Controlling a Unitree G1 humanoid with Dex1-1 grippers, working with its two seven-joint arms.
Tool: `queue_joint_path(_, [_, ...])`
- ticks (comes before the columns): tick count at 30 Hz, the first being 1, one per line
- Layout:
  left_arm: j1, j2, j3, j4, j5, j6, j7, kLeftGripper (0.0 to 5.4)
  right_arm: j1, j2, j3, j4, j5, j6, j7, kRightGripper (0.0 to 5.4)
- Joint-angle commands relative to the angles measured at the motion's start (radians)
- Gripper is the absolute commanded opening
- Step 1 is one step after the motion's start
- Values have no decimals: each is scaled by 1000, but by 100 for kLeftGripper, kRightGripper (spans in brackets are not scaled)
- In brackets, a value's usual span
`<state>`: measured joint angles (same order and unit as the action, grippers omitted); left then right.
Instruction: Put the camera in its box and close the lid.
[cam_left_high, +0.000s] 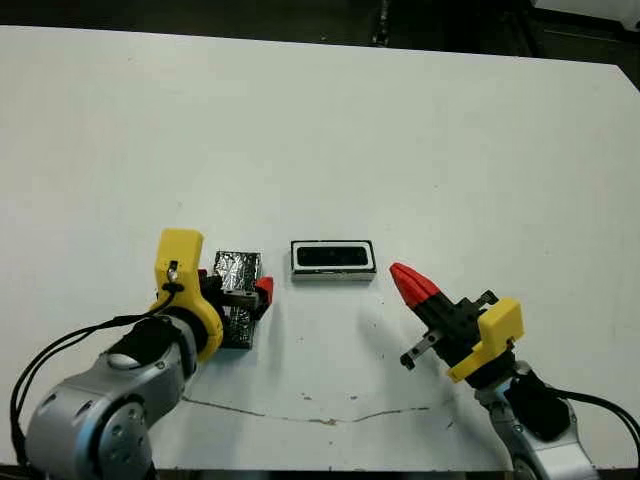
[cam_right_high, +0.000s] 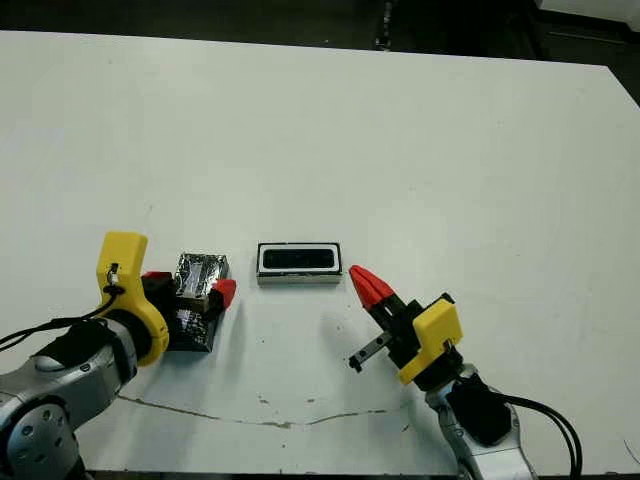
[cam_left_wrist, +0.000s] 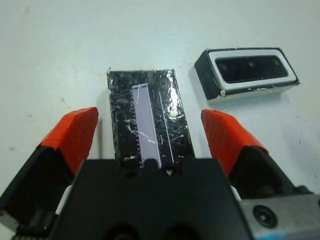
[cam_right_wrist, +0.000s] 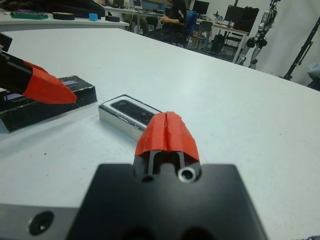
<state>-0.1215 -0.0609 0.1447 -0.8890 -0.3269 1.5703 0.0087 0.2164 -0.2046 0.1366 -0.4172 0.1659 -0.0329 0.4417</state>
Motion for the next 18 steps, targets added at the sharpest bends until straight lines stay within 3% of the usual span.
queue_joint_path(1, [22, 27, -13, -6, 13, 16, -12, 531, 7, -11, -2, -4, 13, 13, 0, 0])
queue_joint_path(6, [37, 15, 6, 4, 6, 18, -35, 492, 5, -12, 1, -1, 14, 11, 0, 0])
queue_joint_path(18, [58, 79, 30, 16, -26, -5, -135, 322, 2, -11, 5, 3, 25, 14, 1, 0])
